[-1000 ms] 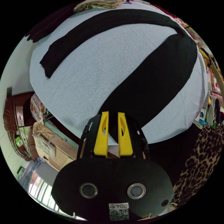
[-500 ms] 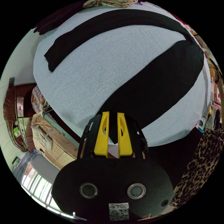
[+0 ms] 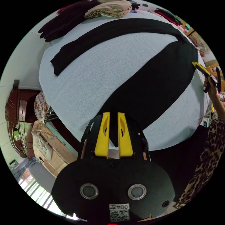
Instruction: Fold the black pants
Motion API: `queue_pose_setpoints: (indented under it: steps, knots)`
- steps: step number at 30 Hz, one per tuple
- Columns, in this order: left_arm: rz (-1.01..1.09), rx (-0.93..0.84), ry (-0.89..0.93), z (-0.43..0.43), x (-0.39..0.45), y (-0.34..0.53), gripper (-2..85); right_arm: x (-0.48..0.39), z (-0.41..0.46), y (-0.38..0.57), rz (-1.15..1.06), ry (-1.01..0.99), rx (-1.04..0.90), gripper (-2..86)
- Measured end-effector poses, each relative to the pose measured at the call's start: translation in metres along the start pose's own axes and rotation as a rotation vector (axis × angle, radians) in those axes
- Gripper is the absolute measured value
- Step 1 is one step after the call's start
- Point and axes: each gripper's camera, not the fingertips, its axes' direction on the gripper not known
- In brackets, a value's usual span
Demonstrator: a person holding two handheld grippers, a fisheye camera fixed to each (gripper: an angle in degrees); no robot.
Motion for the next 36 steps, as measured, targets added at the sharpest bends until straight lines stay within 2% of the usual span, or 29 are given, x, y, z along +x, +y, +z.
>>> queue_pose_setpoints:
  steps: [6, 7, 11, 16, 26, 31, 36]
  knots:
    - [-0.043, 0.058, 0.209, -0.012, -0.035, 0.006, 6.3, -0.011, 0.0, -0.003, 0.001, 0.002, 0.001, 7.2]
    - [-0.058, 0.117, 0.25, -0.02, -0.044, 0.006, 6.9, -0.014, 0.001, -0.003, 0.0, 0.005, 0.001, 7.2]
    - [-0.053, 0.335, 0.193, -0.05, -0.079, -0.013, 9.5, -0.02, 0.002, -0.006, 0.0, 0.01, 0.0, 7.3]
    - [0.04, 0.398, 0.111, -0.081, -0.128, -0.07, 10.8, -0.021, 0.003, -0.01, 0.01, -0.015, 0.0, 7.3]
    - [0.216, 0.231, 0.059, -0.078, -0.168, -0.178, 11.7, -0.02, 0.009, -0.021, 0.033, -0.039, 0.0, 7.1]
    - [0.316, 0.123, 0.067, -0.065, -0.154, -0.199, 11.4, -0.017, 0.013, -0.029, 0.044, -0.045, 0.0, 5.8]
    - [0.318, 0.101, 0.11, -0.059, -0.147, -0.204, 10.2, -0.017, 0.017, -0.04, 0.035, -0.023, -0.002, 5.5]
